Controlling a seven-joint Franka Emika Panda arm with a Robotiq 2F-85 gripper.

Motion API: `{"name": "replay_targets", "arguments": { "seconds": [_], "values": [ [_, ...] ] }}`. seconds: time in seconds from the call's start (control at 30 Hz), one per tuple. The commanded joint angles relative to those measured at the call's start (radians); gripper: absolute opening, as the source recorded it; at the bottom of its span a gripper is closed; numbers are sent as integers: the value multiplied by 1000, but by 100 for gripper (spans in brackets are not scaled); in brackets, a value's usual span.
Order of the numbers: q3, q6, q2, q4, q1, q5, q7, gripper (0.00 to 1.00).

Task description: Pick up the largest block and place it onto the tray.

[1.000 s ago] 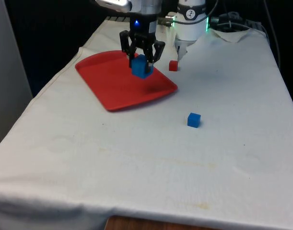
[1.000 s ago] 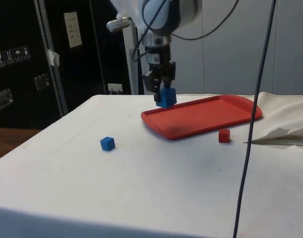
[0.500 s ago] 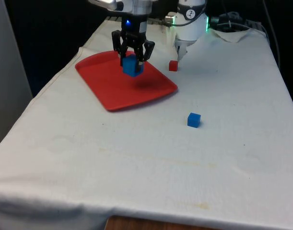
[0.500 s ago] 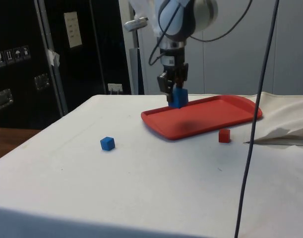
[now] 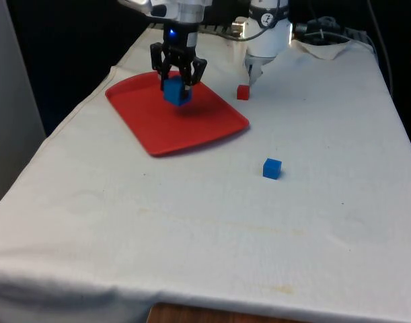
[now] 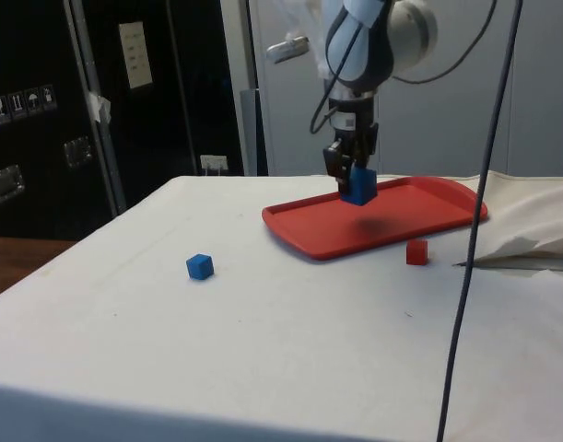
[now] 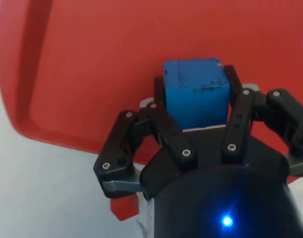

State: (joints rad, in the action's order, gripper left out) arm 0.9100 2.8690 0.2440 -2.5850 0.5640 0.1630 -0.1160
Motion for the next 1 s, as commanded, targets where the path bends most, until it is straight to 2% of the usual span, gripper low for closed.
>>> {"name": "replay_targets", "arguments": {
  "seconds": [0.0,0.03,0.07,0.1,0.17,0.33,0.37,0.4,0.6,0.63,0.67,0.87,0.9,0.93,0.97],
  "values": [
    [-10,22,-21,-15,-15,12,-21,3],
    [-9,28,-20,-21,-17,16,-28,3],
    [3,14,1,-12,-5,8,-14,3],
    [-9,36,-19,-26,-20,21,-34,3],
    [-10,54,-14,-38,-25,34,-48,3],
    [-13,60,-6,-44,-24,45,-50,3],
    [2,47,9,-37,-13,33,-40,3],
    [-14,60,-5,-44,-24,45,-49,3],
    [-20,59,7,-47,-24,58,-49,3],
    [-5,47,23,-40,-13,47,-40,3],
    [-21,59,9,-47,-24,59,-50,3],
    [-14,53,24,-41,-17,56,-43,3],
    [-18,52,25,-41,-19,58,-43,3],
    [-8,47,30,-39,-13,51,-40,3],
    [-18,52,25,-41,-19,58,-43,3]
  ]
}}
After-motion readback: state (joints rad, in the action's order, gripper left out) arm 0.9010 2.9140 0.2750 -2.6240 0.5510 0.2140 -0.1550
